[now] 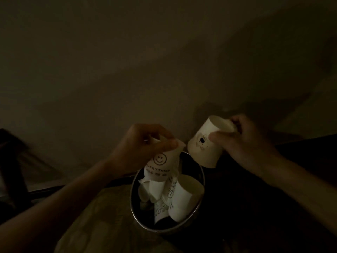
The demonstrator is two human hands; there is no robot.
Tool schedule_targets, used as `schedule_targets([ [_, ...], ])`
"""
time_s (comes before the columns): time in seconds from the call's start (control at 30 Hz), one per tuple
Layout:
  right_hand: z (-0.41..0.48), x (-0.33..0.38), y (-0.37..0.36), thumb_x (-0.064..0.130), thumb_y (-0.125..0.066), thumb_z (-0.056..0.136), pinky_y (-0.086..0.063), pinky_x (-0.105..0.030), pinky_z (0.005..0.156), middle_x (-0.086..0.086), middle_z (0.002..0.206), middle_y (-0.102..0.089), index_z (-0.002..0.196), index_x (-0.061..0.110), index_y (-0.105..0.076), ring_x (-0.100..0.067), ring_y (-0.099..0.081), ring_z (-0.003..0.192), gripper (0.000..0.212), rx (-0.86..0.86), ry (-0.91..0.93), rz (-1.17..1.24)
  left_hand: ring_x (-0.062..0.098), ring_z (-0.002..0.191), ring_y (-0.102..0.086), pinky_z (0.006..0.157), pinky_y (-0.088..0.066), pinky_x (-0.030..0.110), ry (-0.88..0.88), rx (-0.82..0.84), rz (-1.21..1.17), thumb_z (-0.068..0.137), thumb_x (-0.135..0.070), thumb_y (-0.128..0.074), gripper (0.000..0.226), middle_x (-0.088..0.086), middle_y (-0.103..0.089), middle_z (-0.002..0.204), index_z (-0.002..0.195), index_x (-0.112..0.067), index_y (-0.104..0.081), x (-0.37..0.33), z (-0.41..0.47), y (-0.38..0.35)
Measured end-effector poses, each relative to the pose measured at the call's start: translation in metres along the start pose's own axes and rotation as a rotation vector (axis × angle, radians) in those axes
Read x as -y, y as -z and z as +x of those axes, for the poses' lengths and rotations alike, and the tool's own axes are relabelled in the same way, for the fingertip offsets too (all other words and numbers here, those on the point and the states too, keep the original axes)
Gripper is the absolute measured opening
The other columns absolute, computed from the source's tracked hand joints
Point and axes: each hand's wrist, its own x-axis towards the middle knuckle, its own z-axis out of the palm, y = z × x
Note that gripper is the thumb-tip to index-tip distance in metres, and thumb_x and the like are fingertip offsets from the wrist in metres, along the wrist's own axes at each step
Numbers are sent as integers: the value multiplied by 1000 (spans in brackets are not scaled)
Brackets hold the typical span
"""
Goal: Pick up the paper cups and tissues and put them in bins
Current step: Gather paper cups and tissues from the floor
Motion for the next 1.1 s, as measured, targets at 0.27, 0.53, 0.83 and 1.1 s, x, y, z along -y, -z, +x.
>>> schedule_targets([
  [0.27,2,-44,-43,42,-80,70,-42,-7,54,25,96,-51,111,36,-44,12,-51,81,55,90,55,-208,15,69,-72,54,-56,23,358,-393,-281,79,-48,-55,43,2,-73,77,81,-8,-71,40,-30,-7],
  [0.53,25,-48,-62,51,-75,71,-45,-23,65,16,93,-53,106,28,-50,-5,-55,85,49,126,28,-354,21,72,-72,55,-57,26,556,-590,-378,79,-55,-53,46,7,-72,79,83,-12,-71,64,-85,-12],
  [0.83,25,-47,-68,52,-73,76,-44,-31,72,-6,112,-60,111,19,-51,-23,-58,97,53,228,142,-785,13,91,-68,61,-55,21,656,-409,-199,88,-51,-43,32,4,-64,115,100,-33,-66,92,-110,-68],
  [1.1,26,-46,-59,65,-69,73,-47,-30,73,3,105,-61,105,19,-58,-14,-58,92,57,375,153,-827,-3,87,-64,60,-50,13,575,-220,75,87,-61,-33,29,-12,-64,102,88,-46,-58,97,-99,-61],
])
